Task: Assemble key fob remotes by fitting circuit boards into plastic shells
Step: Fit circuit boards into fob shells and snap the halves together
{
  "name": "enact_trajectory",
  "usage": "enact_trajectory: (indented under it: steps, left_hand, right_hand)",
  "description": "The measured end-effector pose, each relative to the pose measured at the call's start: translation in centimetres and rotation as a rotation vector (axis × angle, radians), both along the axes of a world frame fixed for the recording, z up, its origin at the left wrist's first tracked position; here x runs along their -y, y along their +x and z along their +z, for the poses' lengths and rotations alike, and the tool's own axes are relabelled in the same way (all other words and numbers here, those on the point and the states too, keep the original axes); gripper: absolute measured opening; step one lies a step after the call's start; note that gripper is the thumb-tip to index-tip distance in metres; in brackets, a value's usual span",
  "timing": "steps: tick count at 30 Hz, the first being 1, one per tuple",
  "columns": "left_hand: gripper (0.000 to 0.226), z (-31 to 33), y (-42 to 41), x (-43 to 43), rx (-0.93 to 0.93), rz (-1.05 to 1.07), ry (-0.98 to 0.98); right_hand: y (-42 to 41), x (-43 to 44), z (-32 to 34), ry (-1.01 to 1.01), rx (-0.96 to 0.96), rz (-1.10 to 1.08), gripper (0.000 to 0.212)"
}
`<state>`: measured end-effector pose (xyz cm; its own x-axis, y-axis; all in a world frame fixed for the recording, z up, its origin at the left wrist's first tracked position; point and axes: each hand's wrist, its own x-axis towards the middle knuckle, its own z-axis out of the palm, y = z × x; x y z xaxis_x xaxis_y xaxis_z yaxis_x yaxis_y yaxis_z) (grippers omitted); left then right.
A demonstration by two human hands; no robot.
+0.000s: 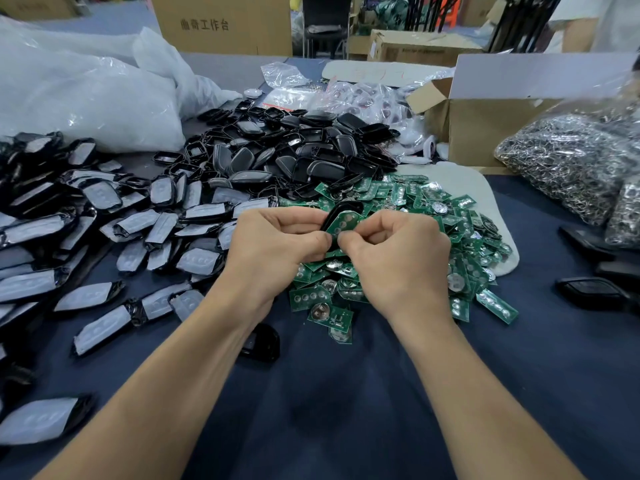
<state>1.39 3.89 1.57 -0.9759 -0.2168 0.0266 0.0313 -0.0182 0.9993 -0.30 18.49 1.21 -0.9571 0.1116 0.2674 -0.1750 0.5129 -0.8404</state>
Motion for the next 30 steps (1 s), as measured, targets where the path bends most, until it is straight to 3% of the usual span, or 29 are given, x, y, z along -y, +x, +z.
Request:
enact_trajectory:
  steps: [5,10,15,21,25,30]
  left_hand:
    - [0.028,0.13,0.05,0.01,0.001,0.010,0.022]
    - [0.021,0.23,0.13,0.18,0.037,-0.031,0.102]
    - [0.024,0.36,0.37,-0.32,0.051,-0.017,0.071]
    - [0.028,0.40,0.25,-0.28,0.041,0.000,0.002]
    - [0.018,0.05,0.35,-0.52,0.004,-0.007,-0.038]
    - [0.023,0.02,0.25,-0.25,-0.019,-0.023,-0.059]
  right_hand:
    - [-0.33,-0.32,-0.01,-0.088,0.043,0.003,0.023]
    - [-0.33,-0.24,0.08,-0.258,0.144,0.215,0.007]
    - [-0.35,-0.33,-0.03,-0.331,0.151,0.250,0.008]
    - [-0.51,-0.12,-0.27,-0.497,0.160,0.235,0.023]
    - [-0.60,-0.41,-0.14,-0.533,0.165,0.240,0.021]
    - [-0.63,-0.55,0.08,-0.517,0.196,0.301,0.020]
